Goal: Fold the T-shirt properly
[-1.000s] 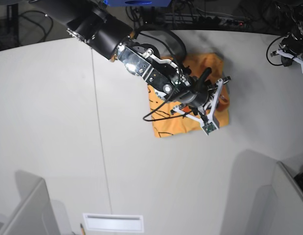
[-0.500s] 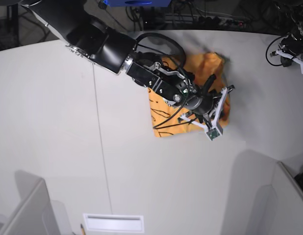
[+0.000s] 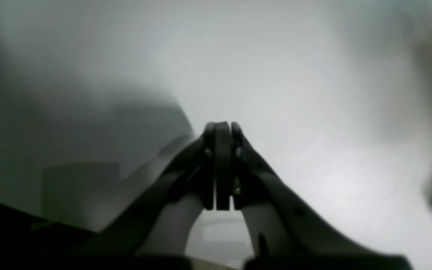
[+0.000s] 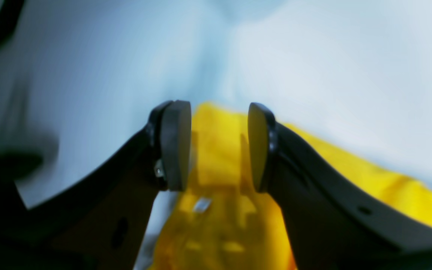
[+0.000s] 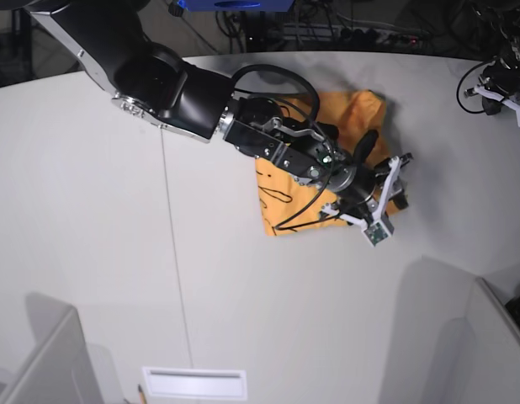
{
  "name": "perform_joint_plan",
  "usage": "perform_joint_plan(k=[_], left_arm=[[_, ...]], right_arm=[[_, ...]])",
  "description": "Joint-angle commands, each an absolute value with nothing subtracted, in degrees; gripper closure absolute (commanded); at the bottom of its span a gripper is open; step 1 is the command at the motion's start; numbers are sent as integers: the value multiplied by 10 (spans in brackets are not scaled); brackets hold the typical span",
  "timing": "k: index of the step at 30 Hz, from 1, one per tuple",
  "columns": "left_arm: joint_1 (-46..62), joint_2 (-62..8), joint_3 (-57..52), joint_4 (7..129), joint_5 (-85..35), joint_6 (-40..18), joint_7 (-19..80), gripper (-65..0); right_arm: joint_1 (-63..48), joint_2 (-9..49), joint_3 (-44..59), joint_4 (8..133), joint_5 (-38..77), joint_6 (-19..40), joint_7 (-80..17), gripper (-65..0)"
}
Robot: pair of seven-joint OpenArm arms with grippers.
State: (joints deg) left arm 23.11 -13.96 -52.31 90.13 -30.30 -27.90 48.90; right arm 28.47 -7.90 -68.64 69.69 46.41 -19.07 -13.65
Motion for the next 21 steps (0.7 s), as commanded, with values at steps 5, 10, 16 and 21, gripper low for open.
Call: perform_joint_plan(k=[5, 10, 16, 21], left_arm=[[233, -152, -529, 909, -309, -280, 480, 0], [234, -152, -530, 919, -309, -280, 480, 0], [235, -149, -530, 951, -310, -281, 480, 0], [261, -148, -530, 1006, -312, -281, 480, 0]], right_arm=[[304, -80, -690, 786, 460, -205, -227, -234], [288, -29, -660, 888, 459, -276, -386, -57], [229, 29, -642, 925, 459, -276, -424, 0], [195, 43, -645, 921, 458, -276, -423, 0]])
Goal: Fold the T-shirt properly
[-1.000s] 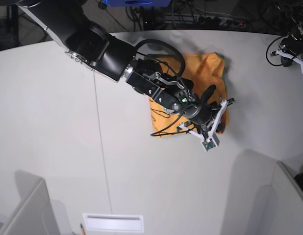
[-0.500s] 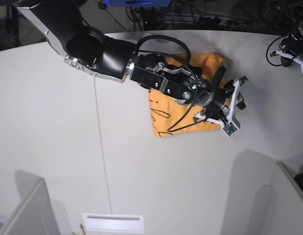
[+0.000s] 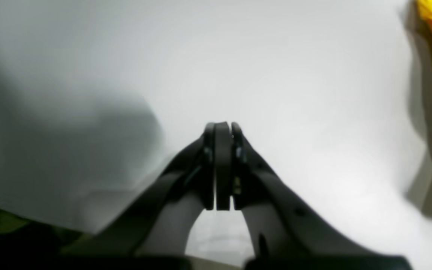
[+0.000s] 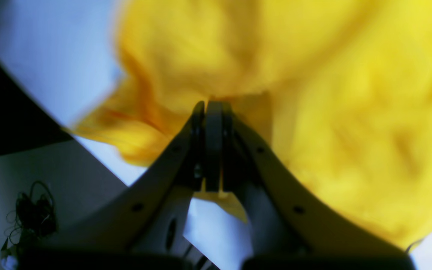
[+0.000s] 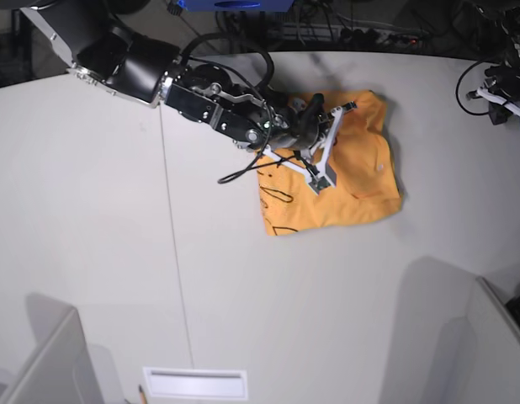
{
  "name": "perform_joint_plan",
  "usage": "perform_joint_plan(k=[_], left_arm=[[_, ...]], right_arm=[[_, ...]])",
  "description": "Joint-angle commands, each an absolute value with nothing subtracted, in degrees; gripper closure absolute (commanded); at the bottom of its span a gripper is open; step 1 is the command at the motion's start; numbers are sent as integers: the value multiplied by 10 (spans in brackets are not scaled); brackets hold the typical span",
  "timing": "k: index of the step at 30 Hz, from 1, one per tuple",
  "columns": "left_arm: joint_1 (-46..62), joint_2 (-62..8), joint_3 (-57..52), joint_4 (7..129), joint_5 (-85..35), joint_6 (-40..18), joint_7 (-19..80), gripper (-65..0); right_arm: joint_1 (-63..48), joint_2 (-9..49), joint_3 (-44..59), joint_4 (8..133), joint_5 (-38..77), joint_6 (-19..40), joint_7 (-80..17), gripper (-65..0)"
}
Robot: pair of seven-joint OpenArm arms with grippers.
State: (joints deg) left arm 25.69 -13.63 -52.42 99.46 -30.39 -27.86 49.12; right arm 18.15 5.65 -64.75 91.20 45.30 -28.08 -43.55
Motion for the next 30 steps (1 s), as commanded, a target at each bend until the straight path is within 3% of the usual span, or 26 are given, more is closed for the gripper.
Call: perform_joint_plan(k=[1, 9, 19, 24, 30], left_arm=[[270, -147, -530, 1019, -312, -281, 480, 0], [293, -133, -555, 1053, -312, -281, 480, 0], [290, -136, -629, 990, -313, -281, 480, 0], [291, -136, -640, 975, -313, -281, 480, 0], [279, -135, -640, 980, -313, -282, 480, 0]], right_arm=[[194, 41, -646, 914, 458, -276, -423, 0], [204, -1, -713, 857, 458, -275, -421, 0], [261, -87, -815, 821, 458, -275, -379, 0], [261, -90, -850, 788, 458, -274, -289, 0], [276, -82, -850, 808, 458, -275, -281, 0]])
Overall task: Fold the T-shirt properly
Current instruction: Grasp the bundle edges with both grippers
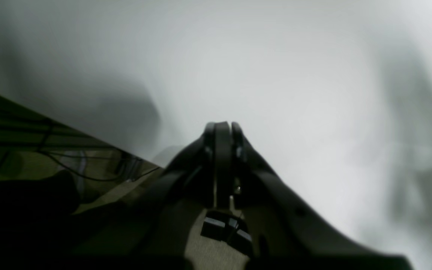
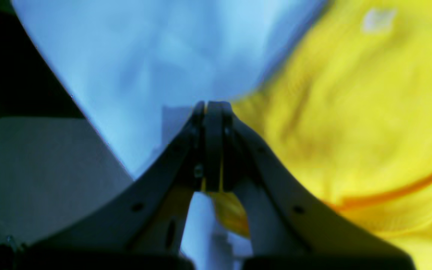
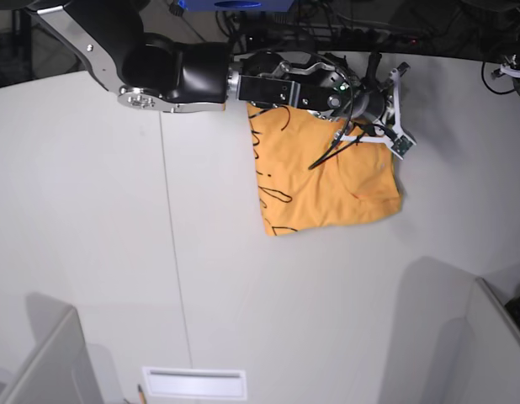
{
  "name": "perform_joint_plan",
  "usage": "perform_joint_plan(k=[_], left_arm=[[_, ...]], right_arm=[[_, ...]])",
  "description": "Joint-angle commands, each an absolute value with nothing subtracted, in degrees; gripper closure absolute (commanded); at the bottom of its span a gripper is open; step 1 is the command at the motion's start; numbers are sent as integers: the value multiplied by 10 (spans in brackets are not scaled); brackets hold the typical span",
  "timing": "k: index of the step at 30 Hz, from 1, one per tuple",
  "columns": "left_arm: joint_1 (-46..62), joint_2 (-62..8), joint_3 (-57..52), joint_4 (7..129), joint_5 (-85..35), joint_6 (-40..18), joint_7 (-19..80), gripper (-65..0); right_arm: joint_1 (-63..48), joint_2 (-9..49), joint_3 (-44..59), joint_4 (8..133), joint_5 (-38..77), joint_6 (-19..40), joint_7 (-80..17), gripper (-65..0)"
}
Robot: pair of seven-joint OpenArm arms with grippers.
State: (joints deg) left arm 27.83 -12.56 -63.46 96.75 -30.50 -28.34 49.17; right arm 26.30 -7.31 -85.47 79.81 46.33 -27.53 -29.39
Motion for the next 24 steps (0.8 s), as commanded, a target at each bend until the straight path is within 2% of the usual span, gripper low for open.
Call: perform_joint_plan(k=[1, 6, 12, 16, 20, 24], left_arm=[[276, -135, -640, 982, -313, -282, 481, 0], [269, -122, -639, 998, -314, -329, 483, 0], [238, -96, -631, 998, -314, -332, 484, 0], [225, -90, -574, 998, -314, -332, 484, 0], [225, -79, -524, 1000, -322, -332, 484, 0], [229, -78, -511, 993, -406, -332, 484, 0]], right_arm=[[278, -79, -848, 810, 459, -275, -288, 0], [261, -80, -850, 781, 459, -276, -331, 0], [247, -80, -850, 770, 459, -275, -347, 0], [252, -72, -850, 831, 459, -276, -370, 0], [235, -2, -764, 940, 459, -277, -370, 0], [190, 76, -649, 1018, 459, -277, -371, 0]])
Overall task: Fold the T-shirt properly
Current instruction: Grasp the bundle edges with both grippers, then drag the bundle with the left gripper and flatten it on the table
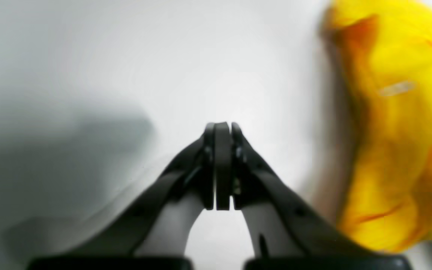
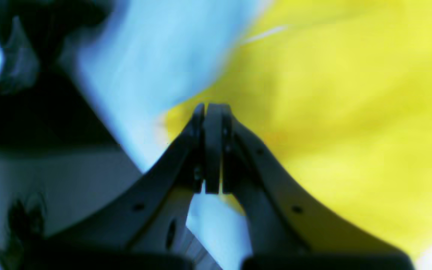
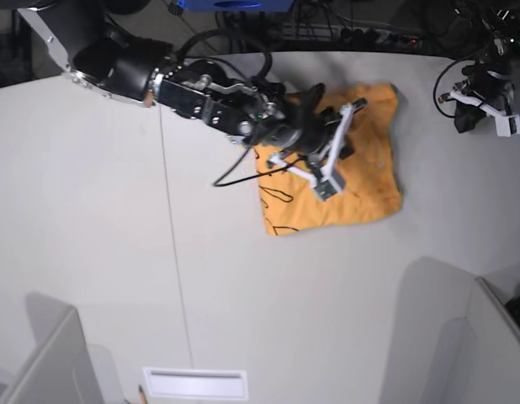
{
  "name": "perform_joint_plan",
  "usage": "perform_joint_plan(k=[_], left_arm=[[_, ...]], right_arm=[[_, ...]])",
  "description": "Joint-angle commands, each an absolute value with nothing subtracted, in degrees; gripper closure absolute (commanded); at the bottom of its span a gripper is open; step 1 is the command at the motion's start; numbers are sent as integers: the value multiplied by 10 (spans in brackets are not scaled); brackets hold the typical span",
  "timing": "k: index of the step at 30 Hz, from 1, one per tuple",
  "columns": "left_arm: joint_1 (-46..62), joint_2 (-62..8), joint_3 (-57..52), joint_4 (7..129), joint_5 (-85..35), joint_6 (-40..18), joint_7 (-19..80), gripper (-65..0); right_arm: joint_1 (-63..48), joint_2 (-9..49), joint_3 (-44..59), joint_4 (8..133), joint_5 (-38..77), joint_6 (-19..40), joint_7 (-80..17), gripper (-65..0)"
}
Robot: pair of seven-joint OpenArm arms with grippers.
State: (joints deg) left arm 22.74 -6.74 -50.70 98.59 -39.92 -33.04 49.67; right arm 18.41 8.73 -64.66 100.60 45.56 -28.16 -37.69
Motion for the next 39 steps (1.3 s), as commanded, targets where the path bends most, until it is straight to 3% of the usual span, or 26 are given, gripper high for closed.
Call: perform_joint_plan(k=[1, 2, 5, 8, 11, 20, 26, 30, 36, 39], left_arm=[[230, -78, -511, 991, -433, -332, 484, 0], [230, -78, -511, 990, -457, -332, 484, -3], [226, -78, -510, 990, -511, -332, 514, -319], [207, -78, -511, 990, -551, -332, 570, -551], [182, -63, -510, 988, -560, -332, 609, -634], [126, -33, -391, 939, -451, -330, 638, -587], [102, -20, -377, 868, -420, -330, 638, -528], [90, -20, -365, 834, -419, -330, 638, -364], [77, -75, -276, 782, -418, -329, 637, 0], [57, -114, -214, 757, -418, -329, 637, 0]], right_arm=[[179, 95, -625, 1032, 459, -277, -371, 0], [170, 111, -608, 1041, 459, -277, -371, 0], [137, 154, -557, 1073, 459, -277, -370, 0], [104, 185, -516, 1098, 459, -276, -369, 0], [69, 202, -481, 1116, 459, -276, -369, 0], [4, 205, -400, 1134, 459, -276, -369, 0], [-35, 206, -347, 1145, 459, -275, -368, 0], [-69, 206, -291, 1145, 459, -274, -368, 0], [-114, 206, -196, 1145, 459, -273, -367, 0], [-132, 206, -154, 1145, 459, -269, -367, 0]])
